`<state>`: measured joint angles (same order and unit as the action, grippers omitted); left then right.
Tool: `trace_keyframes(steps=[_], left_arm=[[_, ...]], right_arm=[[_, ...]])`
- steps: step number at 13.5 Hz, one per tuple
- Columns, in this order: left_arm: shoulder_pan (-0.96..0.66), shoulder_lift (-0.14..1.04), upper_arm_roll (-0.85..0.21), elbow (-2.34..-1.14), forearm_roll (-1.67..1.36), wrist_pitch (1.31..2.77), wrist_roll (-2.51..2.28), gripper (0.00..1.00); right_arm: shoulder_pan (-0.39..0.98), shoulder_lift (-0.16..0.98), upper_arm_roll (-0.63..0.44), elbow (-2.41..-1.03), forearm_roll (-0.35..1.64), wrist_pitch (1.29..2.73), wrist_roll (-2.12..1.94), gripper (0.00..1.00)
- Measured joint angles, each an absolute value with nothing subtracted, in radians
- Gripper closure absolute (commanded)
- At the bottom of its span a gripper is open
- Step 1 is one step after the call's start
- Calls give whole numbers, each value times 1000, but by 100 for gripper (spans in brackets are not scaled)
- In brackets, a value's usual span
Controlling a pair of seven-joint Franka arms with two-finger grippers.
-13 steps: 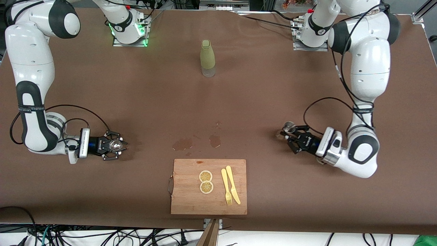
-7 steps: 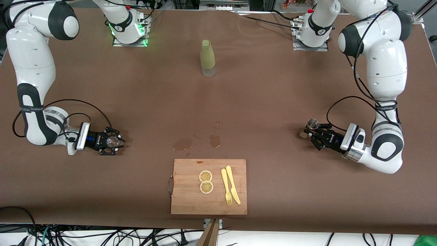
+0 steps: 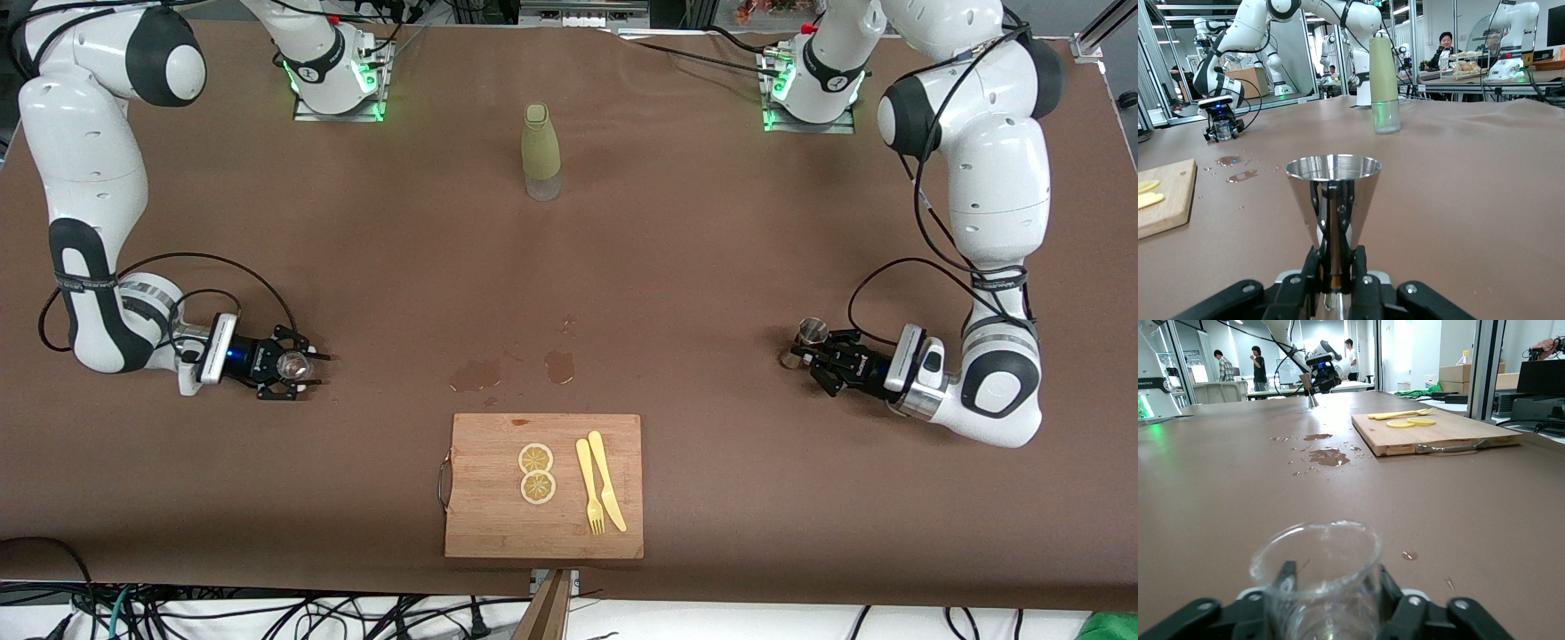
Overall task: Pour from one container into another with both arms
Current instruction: 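Raise the jigger upright and move the left gripper back to its side, then set down the beaker with the right gripper while the left gripper sets down the jigger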
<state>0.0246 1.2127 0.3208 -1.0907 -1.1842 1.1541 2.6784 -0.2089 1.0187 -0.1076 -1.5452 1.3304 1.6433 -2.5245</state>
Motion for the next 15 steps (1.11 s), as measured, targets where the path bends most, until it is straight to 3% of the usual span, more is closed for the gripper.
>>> trace_keyframes(steps=[5, 9, 12, 15], left_arm=[[34, 1224, 322, -1083, -1191, 1160, 2690, 100], [41, 1227, 322, -1082, -1193, 1159, 2692, 88], [42, 1227, 324, -1082, -1193, 1161, 2692, 53], [42, 1228, 334, -1082, -1193, 1178, 2694, 44]], right_arm=[[-208, 1017, -162, -1519, 1330, 1638, -2518, 0], [-208, 1015, -250, -1448, 1289, 1570, -2443, 0], [-208, 1011, -312, -1356, 1254, 1513, -2294, 0], [-208, 1001, -348, -1209, 1184, 1454, -2023, 0]])
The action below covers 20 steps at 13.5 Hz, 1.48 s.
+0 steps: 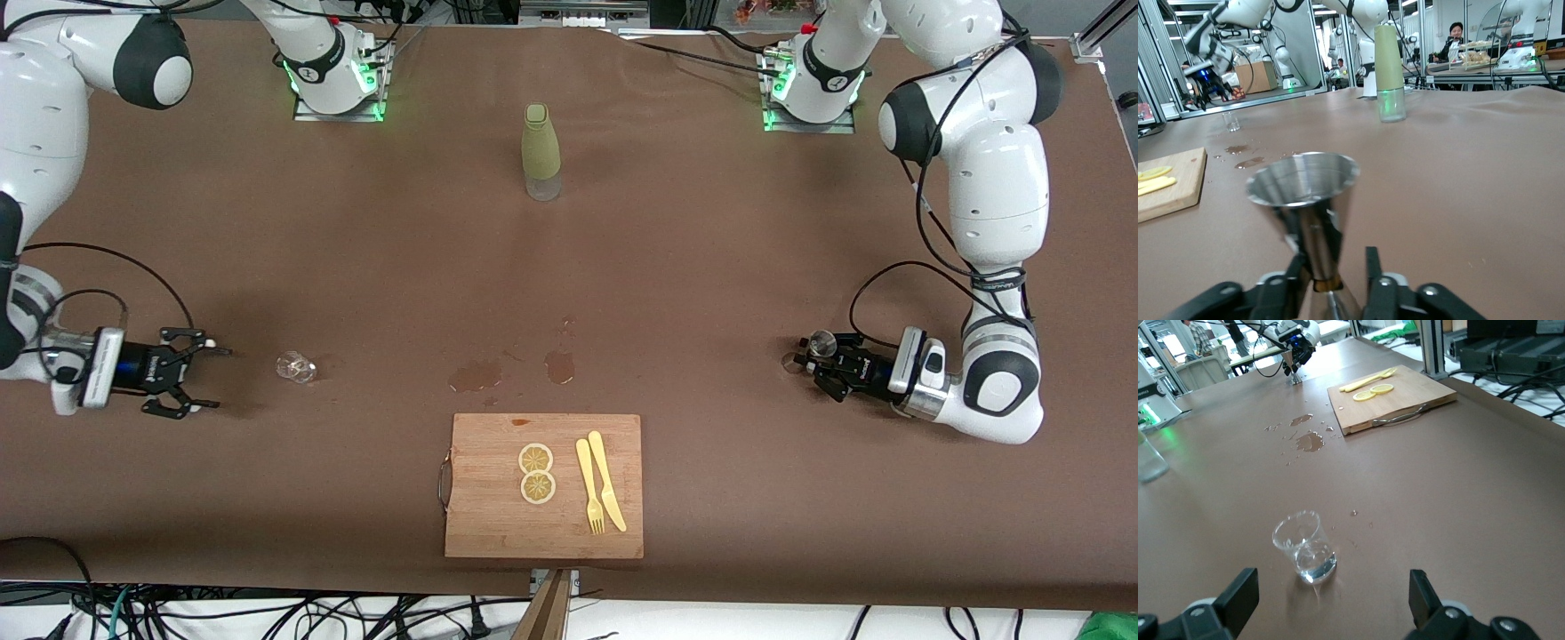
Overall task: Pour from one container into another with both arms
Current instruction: 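Set down the beaker with the right gripper while the left gripper sets down the jigger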
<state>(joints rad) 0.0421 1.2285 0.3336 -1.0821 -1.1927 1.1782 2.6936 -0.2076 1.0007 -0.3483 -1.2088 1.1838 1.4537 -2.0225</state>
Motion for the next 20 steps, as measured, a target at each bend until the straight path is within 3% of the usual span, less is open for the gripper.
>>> trace_keyframes(steps=[1, 2, 8, 12, 15, 17, 20], left_arm=[[42, 1229, 338, -1082, -1193, 1180, 2694, 27], [42, 1229, 339, -1082, -1193, 1180, 2695, 0], [41, 1229, 371, -1067, -1193, 1206, 2693, 0], [34, 1194, 465, -1021, -1199, 1264, 2693, 0], [-3, 1099, 554, -1015, -1177, 1297, 2674, 0], [-33, 1012, 561, -1029, -1065, 1366, 2601, 0], [-82, 823, 557, -1141, -866, 1490, 2422, 0]], right_arm=[[-207, 997, -354, -1147, 1160, 1437, -1915, 0], [-205, 993, -356, -1092, 1139, 1424, -1809, 0], [-151, 951, -357, -853, 979, 1381, -1248, 0], [-90, 873, -356, -810, 852, 1345, -892, 0], [-34, 788, -353, -803, 721, 1312, -610, 0], [-10, 728, -335, -803, 638, 1271, -433, 0], [0, 660, -260, -807, 472, 1217, -250, 0]])
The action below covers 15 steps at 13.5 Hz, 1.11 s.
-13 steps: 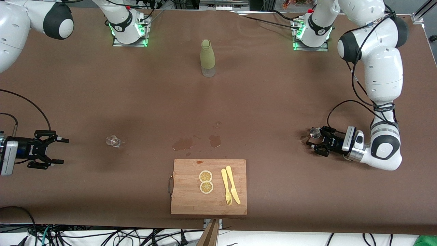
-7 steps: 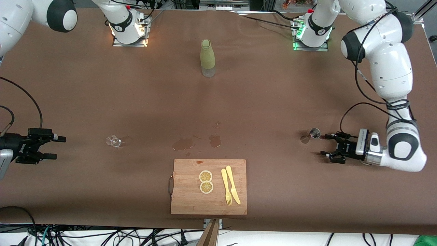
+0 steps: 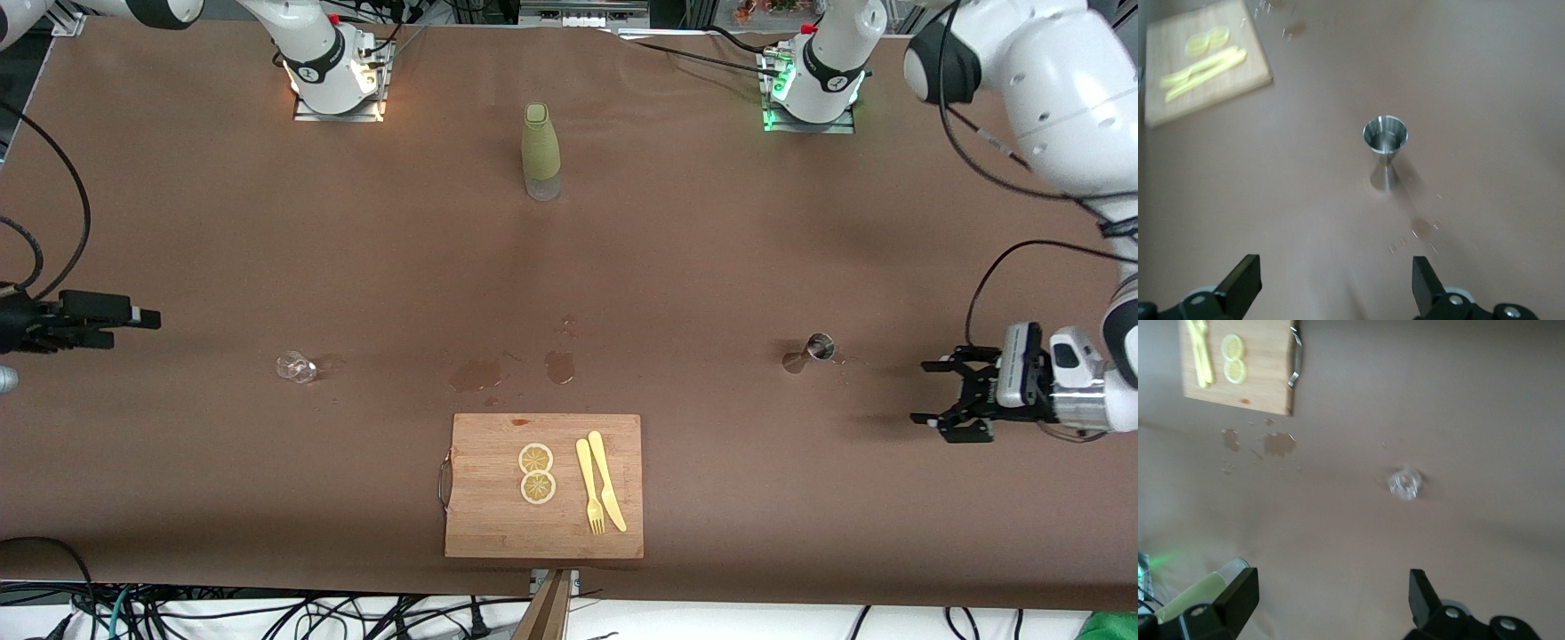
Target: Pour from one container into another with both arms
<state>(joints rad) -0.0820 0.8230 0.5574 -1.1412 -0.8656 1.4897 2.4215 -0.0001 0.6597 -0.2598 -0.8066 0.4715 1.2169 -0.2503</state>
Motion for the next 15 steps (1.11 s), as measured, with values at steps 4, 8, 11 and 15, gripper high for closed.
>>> trace_keyframes(steps=[4, 8, 11, 15], left_arm=[[-101, 526, 459, -1304, -528, 1563, 2021, 0], [-117, 328, 372, -1372, -313, 1567, 1567, 0], [-116, 241, 313, -1414, -195, 1569, 1288, 0], [-114, 170, 208, -1428, -69, 1543, 893, 0]], right_arm=[[11, 526, -125, -912, 227, 1192, -71, 0], [20, 324, -79, -1154, 86, 1188, -5, 0], [25, 209, -62, -1312, 62, 1203, 6, 0], [31, 143, -42, -1434, 60, 1295, 1, 0]])
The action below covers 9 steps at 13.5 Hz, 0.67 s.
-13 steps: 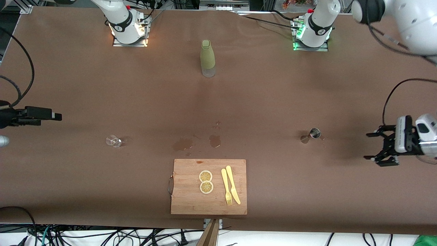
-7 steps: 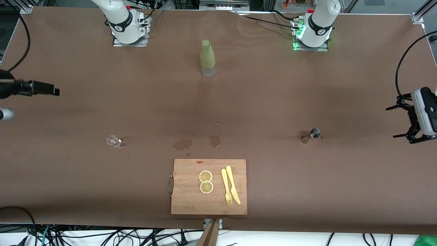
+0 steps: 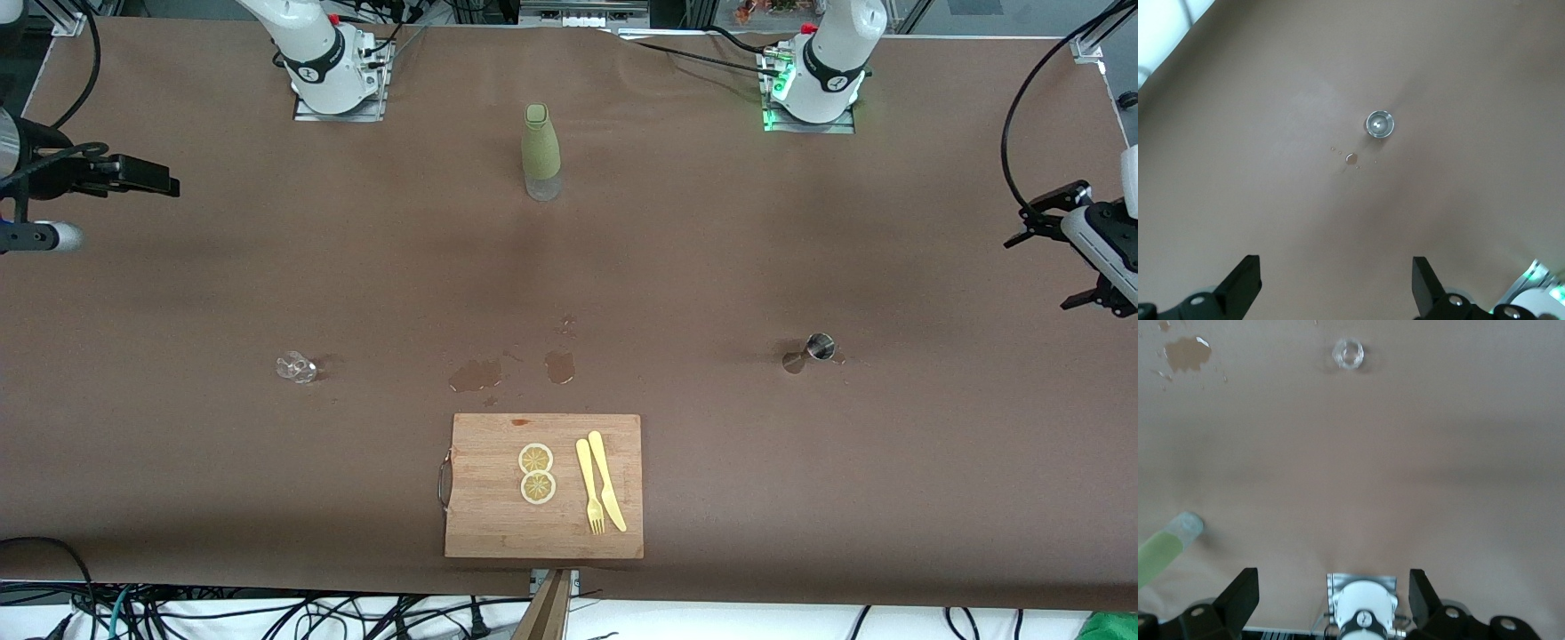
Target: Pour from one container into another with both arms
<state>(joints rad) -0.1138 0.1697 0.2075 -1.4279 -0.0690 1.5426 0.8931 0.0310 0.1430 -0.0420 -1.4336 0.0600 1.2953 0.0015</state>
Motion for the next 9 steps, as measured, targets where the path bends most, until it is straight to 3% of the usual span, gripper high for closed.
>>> trace_keyframes(steps=[9], left_arm=[[-113, 113, 20, -1436, -12, 1392, 26, 0]], right_arm=[[31, 80, -41, -1443, 8, 1369, -2, 0]])
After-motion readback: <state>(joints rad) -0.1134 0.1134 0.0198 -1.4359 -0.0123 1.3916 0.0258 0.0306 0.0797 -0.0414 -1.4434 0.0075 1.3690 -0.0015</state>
